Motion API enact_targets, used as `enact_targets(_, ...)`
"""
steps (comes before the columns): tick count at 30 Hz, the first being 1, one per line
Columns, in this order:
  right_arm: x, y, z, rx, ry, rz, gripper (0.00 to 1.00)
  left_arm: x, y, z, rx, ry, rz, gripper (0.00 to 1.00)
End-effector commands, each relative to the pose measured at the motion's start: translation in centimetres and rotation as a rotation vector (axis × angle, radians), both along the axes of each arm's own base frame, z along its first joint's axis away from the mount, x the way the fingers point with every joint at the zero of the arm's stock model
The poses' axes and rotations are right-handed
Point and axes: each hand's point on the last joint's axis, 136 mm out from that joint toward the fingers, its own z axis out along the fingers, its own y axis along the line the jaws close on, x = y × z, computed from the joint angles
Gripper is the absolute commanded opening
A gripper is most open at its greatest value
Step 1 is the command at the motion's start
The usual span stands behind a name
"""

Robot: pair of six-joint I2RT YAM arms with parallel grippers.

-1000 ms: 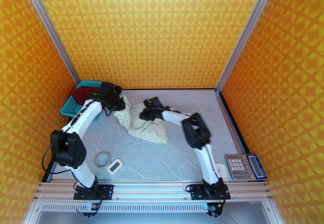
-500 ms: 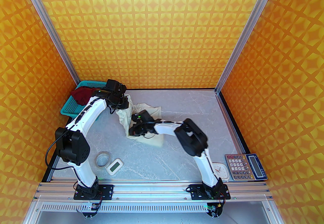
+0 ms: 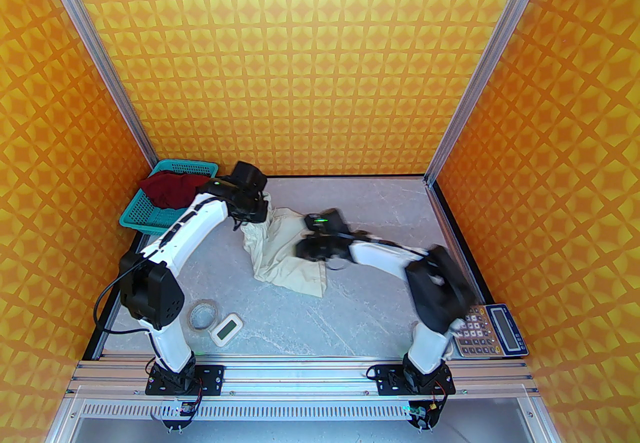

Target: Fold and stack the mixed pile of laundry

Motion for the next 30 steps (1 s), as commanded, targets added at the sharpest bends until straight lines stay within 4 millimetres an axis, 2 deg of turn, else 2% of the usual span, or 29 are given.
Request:
enact_targets(1, -2.9, -5.9, -4.9, -0.185, 0.111, -0.069, 0.15, -0.6, -1.0, -0.1, 0.081, 0.0, 0.072, 0.0)
enact_targets(3, -3.3, -7.6, -5.9, -0.218, 0.132, -0.109, 0.15, -1.3, -2.6, -1.0, 0.113, 0.019, 0.074, 0.0)
enact_targets(5, -3.6, -8.4, -6.9, -0.251, 0.149, -0.122, 0.16, -1.8, -3.7, -2.0, 0.139, 0.042, 0.076, 0.0)
enact_targets(8, -3.8, -8.7, -8.9, -0.283, 0.18, -0.126, 0.15, -2.1, -5.3, -3.0, 0.15, 0.061, 0.079, 0.0)
enact_targets(10, -4.0, -8.7, -10.1, -0.285, 0.209, -0.125, 0.15, -2.9, -7.4, -3.2, 0.15, 0.06, 0.057, 0.0)
enact_targets(14, -4.1, -8.2, -11.2, -0.248, 0.23, -0.135, 0.15, -3.4, -9.9, -4.4, 0.153, 0.079, 0.057, 0.0)
enact_targets(15, -4.2, -8.3, -11.5, -0.251, 0.235, -0.141, 0.15, -3.5, -10.7, -4.8, 0.148, 0.081, 0.059, 0.04)
enact_targets(16, -4.2, -8.4, -11.6, -0.258, 0.239, -0.149, 0.15, -3.6, -11.4, -5.2, 0.139, 0.084, 0.06, 0.12)
enact_targets(18, -4.2, -8.8, -11.3, -0.266, 0.229, -0.171, 0.17, -3.8, -12.6, -5.8, 0.117, 0.089, 0.078, 0.46)
enact_targets(20, -4.0, -9.3, -10.5, -0.268, 0.204, -0.198, 0.23, -3.9, -13.8, -5.8, 0.068, 0.085, 0.091, 0.58)
enact_targets(22, -3.8, -10.1, -9.3, -0.278, 0.179, -0.224, 0.29, -3.8, -15.3, -5.2, -0.031, 0.077, 0.097, 0.65)
enact_targets(26, -3.5, -12.8, -6.2, -0.324, 0.114, -0.284, 0.37, -4.1, -17.9, -1.6, -0.254, 0.041, 0.067, 0.74)
enact_targets(28, -3.3, -13.6, -4.5, -0.352, 0.067, -0.285, 0.39, -4.3, -17.8, 0.6, -0.304, 0.001, 0.049, 0.75)
enact_targets(30, -3.1, -13.3, -2.5, -0.335, 0.013, -0.252, 0.41, -4.6, -16.3, 2.0, -0.326, -0.026, 0.037, 0.74)
